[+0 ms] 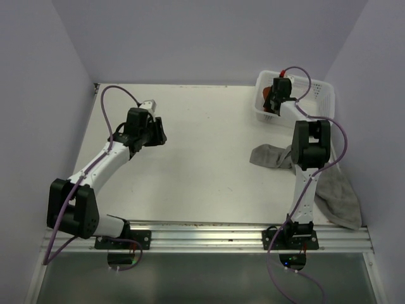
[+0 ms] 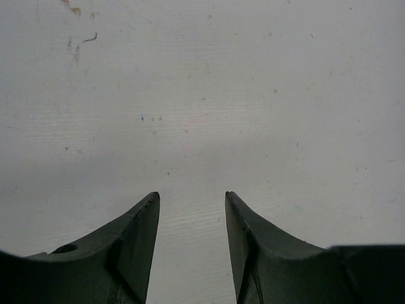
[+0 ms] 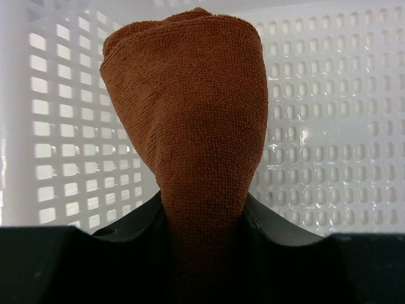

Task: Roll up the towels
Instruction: Place the rolled towel into the container

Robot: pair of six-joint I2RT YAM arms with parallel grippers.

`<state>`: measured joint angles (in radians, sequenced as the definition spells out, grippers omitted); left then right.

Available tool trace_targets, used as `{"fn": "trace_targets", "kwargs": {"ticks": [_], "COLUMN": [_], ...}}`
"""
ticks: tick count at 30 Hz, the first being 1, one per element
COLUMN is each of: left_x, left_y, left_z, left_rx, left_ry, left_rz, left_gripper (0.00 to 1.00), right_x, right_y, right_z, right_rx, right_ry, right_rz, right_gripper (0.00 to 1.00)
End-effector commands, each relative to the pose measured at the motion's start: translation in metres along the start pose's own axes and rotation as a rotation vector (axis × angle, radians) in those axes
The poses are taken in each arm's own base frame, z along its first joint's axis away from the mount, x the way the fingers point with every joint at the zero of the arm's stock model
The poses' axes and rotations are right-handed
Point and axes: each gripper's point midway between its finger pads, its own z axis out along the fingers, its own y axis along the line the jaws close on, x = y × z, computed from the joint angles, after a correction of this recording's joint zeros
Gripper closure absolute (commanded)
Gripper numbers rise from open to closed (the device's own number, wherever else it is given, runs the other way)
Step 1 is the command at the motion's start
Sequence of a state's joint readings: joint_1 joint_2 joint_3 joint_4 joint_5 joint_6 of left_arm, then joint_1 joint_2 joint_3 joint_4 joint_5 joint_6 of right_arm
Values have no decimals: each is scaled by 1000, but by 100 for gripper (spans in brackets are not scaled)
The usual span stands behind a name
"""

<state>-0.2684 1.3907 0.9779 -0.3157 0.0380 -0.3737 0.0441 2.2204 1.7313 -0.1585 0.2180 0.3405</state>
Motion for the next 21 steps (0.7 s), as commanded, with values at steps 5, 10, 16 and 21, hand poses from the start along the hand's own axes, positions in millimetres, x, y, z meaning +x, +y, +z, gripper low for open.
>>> {"fn": "trace_targets", "kwargs": {"ticks": [5,10,16,21], "left_x": [-12,-12,-10,-11], "left_y": [-7,-8,-9,-10], "left_z": [2,2,3,2], "left_rx": [45,54,68,73], "left_ry": [-26,-21,-10,-14], "left_rz": [17,13,8,5], "left_gripper": [49,49,48,48], "right_x": [-5,1,-5,-13], "right_y": [1,-1,-3,0], "right_z": [6,8,3,-4], "right_rx": [-17,-5,6,-3], "right_ry": [-2,19,18,15], "right_rz": [11,6,7,8], "right_gripper": [53,39,22,15]}}
